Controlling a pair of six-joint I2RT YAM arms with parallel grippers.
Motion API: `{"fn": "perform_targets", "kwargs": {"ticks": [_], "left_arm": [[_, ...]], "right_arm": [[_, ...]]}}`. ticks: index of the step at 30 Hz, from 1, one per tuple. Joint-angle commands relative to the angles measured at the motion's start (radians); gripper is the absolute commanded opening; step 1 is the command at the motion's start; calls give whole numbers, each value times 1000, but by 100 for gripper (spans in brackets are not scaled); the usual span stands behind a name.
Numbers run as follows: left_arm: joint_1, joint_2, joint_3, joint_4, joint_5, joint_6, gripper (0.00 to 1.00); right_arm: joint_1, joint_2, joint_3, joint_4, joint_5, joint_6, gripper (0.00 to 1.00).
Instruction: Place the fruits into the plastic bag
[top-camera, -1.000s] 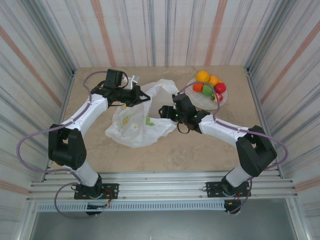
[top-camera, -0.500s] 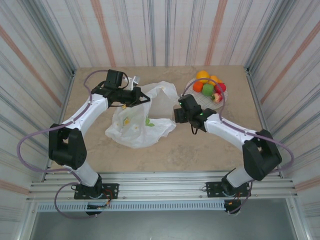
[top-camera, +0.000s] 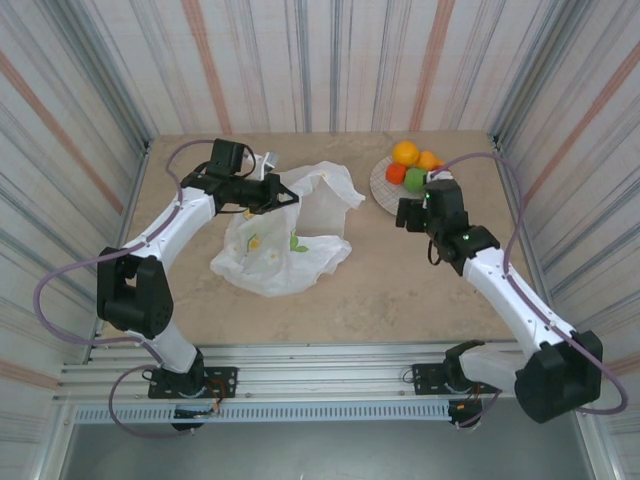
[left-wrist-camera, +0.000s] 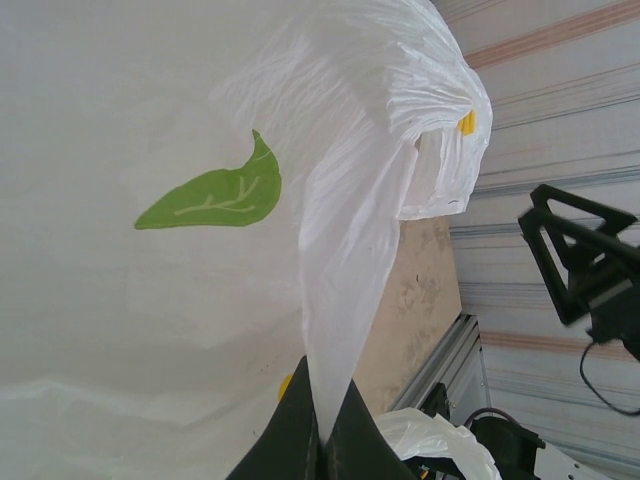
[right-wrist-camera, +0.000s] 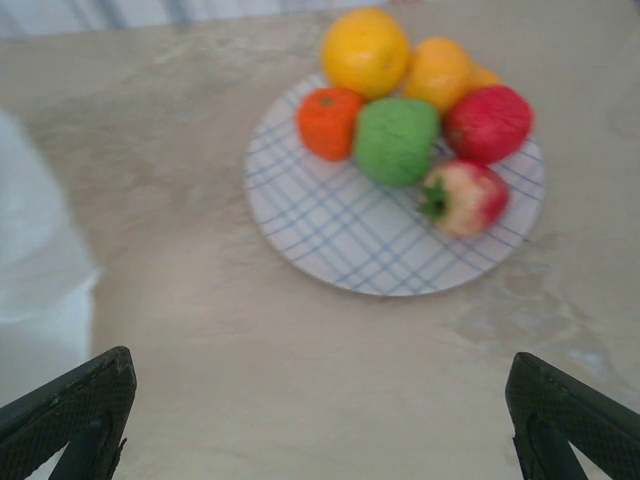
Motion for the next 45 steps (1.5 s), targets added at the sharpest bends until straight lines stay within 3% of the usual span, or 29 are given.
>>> {"fn": "perform_targets", "kwargs": {"ticks": [1, 15, 23, 45], "left_arm": [[8, -16, 15, -10, 7, 4, 0], [12, -17, 14, -9, 7, -6, 0], [24, -18, 8, 6, 21, -25, 0], [42, 6, 5, 17, 57, -50, 0]], "right_arm": [[-71, 110, 77, -33, -60, -50, 97], [-147, 621, 454, -153, 61, -232, 94], [-185, 741, 506, -181, 141, -325, 92], [-202, 973, 691, -193, 169, -454, 79]]}}
